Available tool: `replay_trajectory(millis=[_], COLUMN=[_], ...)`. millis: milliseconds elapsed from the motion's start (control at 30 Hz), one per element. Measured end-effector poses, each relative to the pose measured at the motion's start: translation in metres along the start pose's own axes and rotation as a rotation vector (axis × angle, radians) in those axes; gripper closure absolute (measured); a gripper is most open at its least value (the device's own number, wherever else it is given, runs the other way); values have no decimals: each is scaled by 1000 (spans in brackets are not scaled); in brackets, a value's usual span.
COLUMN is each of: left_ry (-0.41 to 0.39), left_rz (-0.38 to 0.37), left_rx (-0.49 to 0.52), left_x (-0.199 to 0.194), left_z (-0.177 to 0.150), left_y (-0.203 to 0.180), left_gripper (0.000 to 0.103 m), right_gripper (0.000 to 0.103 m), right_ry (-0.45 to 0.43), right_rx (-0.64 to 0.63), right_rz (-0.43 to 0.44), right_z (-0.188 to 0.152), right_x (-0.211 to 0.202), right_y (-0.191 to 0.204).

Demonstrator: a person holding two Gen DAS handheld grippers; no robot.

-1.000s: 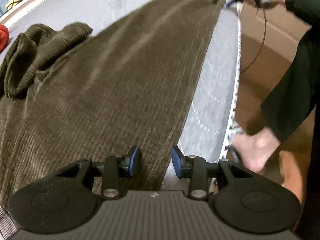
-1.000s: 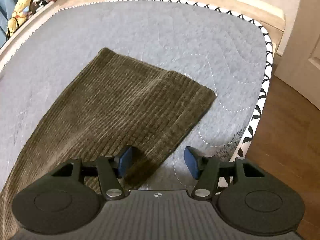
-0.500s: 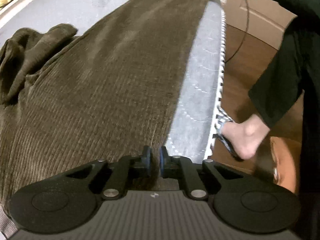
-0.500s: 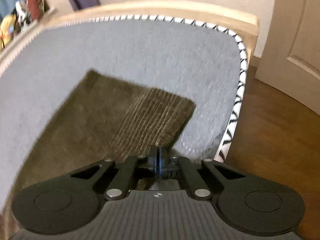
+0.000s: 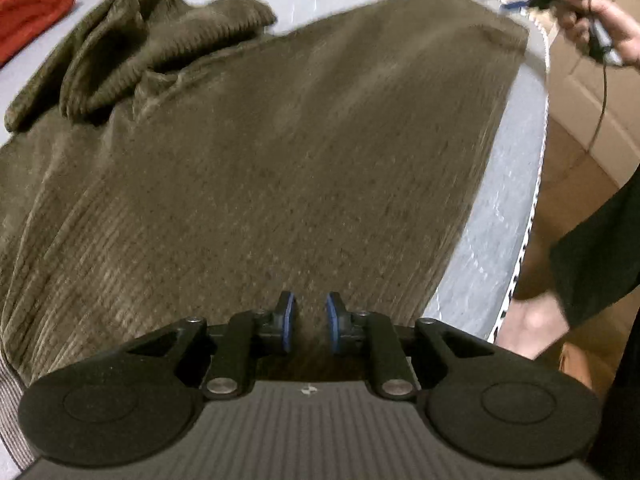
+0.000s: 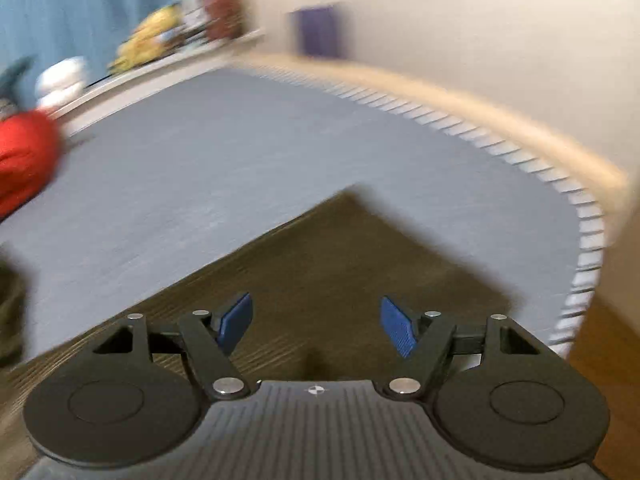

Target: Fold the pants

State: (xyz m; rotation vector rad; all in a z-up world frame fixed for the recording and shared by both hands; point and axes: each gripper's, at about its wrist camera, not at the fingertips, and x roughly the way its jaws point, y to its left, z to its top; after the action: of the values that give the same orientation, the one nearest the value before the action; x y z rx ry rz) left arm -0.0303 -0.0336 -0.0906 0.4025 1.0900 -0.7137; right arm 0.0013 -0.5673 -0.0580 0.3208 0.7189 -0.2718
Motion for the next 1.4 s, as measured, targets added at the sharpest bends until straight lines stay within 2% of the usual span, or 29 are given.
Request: replay_trajectory(millis=[67,100,133,167,233,367,433,500,567,633,700,800,867,967,1033,1100,1133,1200,1233,1267,1400], left_ry=[-41,-79,-119,-156,-227,-324,-360,-411,-462,-493,-515,-536,-524,-481,-475,-485,-483,-463,-449,-437,-380], left_rz=[38,54,64,77,126,199,261,328,359,390,453,456,423,408,403,358,333,305,317,332,352], left_rx=[-25,-48,-79,-112,-178,-289,-339,-404,-502,-601,-671,-771,-848,-882,-865,-836,-809,-725,-683,-653,-598], left_x=[-13,-23,-32,-40,-56,-74,-81,-92,-104,-111,-112,-111,-104,-86,-81,-73,-69,-54,-45,-39,-9], left_z=[5,8,11,14,22,40,54,69,81,87,92,89,87,92,95,97,101,112,115,119,129], left_y=[3,5,8,11,15,22,26,39,61,83,103,130,148,160,160,160,156,150,144,140,138], left_gripper=[75,70,60,54,54,53,52,51,51,51,51,57,82,86,86,86,82,65,52,44,36], right_gripper=[34,34,34,34,34,34,34,34,34,34,34,34,35,46,58,58,58,58,56,55,47], right_ry=[56,59,47,31,-15,-115,-170,-223,-272,-309,-331,-328,-287,-155,-61,47,100,169,183,194,204], right_rx=[-22,-37,-60,-82,-122,-189,-222,-260,-296,-322,-342,-378,-381,-361,-298,-215,-173,-105,-87,-80,-96], right_rz=[39,54,66,74,93,174,207,251,264,286,321,344,353,370,393,375,370,337,317,310,306], right_z=[-5,-6,-6,-5,-1,10,15,19,19,19,18,13,9,5,3,-2,-7,-10,-13,-14,-16], right_x=[8,10,9,7,1,-17,-28,-37,-44,-48,-49,-39,-24,8,32,57,68,88,93,97,106], right_y=[12,18,26,33,49,91,119,150,179,203,227,257,274,299,305,314,311,311,311,311,320])
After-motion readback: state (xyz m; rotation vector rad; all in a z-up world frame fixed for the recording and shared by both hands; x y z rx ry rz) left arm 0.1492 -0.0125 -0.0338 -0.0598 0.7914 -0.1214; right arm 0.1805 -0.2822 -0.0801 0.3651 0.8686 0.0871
